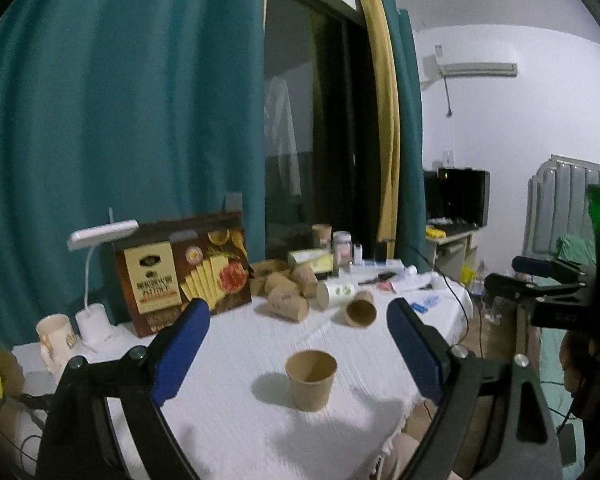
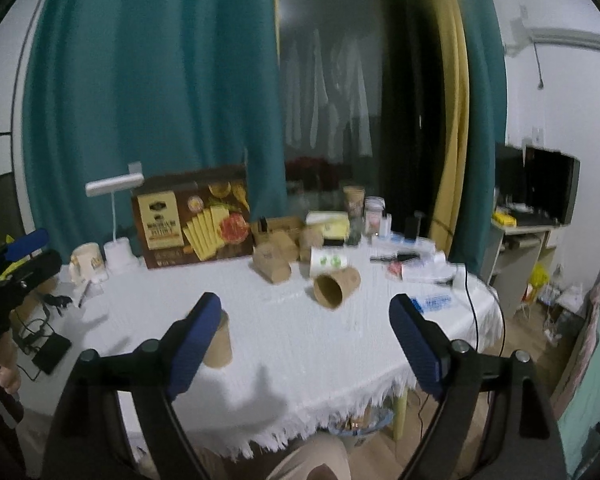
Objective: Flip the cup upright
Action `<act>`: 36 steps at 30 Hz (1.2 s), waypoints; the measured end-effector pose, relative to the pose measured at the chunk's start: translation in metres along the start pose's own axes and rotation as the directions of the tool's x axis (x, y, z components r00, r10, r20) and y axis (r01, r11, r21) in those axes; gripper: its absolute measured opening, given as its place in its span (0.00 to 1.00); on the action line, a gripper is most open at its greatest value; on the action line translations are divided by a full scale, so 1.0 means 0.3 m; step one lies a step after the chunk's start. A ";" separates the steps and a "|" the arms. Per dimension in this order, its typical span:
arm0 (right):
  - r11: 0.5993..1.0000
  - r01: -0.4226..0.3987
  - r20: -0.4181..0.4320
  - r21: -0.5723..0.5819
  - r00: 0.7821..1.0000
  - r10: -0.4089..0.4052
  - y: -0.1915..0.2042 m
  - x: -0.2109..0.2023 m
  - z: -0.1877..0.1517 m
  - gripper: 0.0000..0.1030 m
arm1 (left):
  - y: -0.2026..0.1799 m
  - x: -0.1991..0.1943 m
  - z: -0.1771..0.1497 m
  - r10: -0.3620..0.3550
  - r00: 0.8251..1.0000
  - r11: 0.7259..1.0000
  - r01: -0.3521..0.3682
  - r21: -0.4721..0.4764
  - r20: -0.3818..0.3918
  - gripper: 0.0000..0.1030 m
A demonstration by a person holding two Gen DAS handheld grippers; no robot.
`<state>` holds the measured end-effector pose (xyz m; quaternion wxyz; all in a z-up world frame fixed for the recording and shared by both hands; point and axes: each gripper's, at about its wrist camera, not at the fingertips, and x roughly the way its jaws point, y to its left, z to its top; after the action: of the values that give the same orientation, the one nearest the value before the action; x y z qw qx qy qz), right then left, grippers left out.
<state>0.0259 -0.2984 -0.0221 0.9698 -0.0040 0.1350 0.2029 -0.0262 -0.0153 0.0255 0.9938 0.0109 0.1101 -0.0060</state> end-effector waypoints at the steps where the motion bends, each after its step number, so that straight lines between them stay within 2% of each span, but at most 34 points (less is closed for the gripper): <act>1: 1.000 -0.005 0.017 -0.002 1.000 0.005 0.011 -0.014 0.013 0.85 | 0.009 -0.015 0.008 0.005 1.000 1.000 -0.005 -0.003 0.012 0.88; 7: 1.000 -0.031 0.067 0.004 0.997 0.031 0.070 -0.046 0.054 0.86 | 0.056 -0.057 0.014 0.035 0.998 0.999 -0.034 -0.015 0.047 0.88; 16: 0.999 -0.041 0.016 0.019 0.999 0.041 0.106 0.037 0.040 0.86 | 0.140 -0.050 -0.019 0.071 0.996 0.995 -0.067 -0.072 0.050 0.88; 36: 0.999 -0.040 0.008 0.025 0.999 0.039 0.086 0.090 0.008 0.86 | 0.133 -0.010 -0.020 0.054 0.998 0.995 -0.051 -0.081 0.035 0.88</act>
<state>0.0401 -0.2640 -0.0257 0.9661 0.0115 0.1339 0.2203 -0.0298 0.0248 0.0211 0.9952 -0.0261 0.0916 0.0245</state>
